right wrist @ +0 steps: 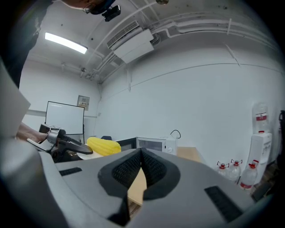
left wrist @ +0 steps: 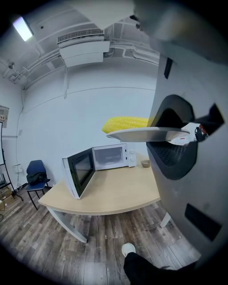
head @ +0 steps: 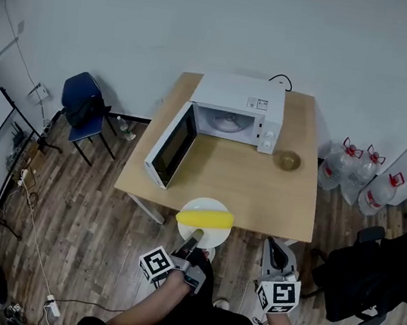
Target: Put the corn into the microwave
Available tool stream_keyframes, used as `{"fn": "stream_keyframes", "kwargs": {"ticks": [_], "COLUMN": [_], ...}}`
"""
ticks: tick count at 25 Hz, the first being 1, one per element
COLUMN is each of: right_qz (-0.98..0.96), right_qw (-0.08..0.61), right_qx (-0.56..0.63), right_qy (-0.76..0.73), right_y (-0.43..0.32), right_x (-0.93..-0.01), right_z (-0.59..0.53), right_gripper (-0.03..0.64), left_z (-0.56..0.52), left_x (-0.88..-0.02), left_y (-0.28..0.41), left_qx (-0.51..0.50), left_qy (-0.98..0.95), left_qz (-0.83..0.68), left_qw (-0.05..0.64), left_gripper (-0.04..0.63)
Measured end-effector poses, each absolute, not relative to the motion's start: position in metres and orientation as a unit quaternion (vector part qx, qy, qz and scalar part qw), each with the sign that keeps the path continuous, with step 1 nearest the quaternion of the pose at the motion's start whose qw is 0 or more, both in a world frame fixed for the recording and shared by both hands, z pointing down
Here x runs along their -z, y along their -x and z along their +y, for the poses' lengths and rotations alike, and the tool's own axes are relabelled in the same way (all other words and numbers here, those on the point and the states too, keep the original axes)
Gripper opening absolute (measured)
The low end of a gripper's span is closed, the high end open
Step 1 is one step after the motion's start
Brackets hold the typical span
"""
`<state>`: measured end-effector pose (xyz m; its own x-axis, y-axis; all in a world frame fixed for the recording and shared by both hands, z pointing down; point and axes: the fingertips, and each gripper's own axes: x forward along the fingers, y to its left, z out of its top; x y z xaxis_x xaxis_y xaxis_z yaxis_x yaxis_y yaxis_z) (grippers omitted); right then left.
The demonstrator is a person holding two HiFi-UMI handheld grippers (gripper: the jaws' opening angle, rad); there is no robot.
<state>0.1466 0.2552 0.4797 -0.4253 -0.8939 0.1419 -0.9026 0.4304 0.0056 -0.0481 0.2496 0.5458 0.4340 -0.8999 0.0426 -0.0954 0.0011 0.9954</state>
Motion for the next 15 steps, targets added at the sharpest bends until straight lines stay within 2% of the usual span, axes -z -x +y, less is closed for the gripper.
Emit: {"fn": "stream_keyframes", "kwargs": {"ticks": [15], "right_qz": [-0.842], "right_qw": [0.059], "right_qx": [-0.067], "right_qy": [-0.532], "right_y": [-0.113], "right_x": [-0.480], "right_z": [0.114], "right_gripper": [0.057], "left_z": [0.108], "left_x": [-0.548], "left_y": [0.055], "left_qx": [0.328], "left_qy": [-0.635], "left_qz": [-0.371], "left_qw": [0.593], "left_gripper": [0.029]}}
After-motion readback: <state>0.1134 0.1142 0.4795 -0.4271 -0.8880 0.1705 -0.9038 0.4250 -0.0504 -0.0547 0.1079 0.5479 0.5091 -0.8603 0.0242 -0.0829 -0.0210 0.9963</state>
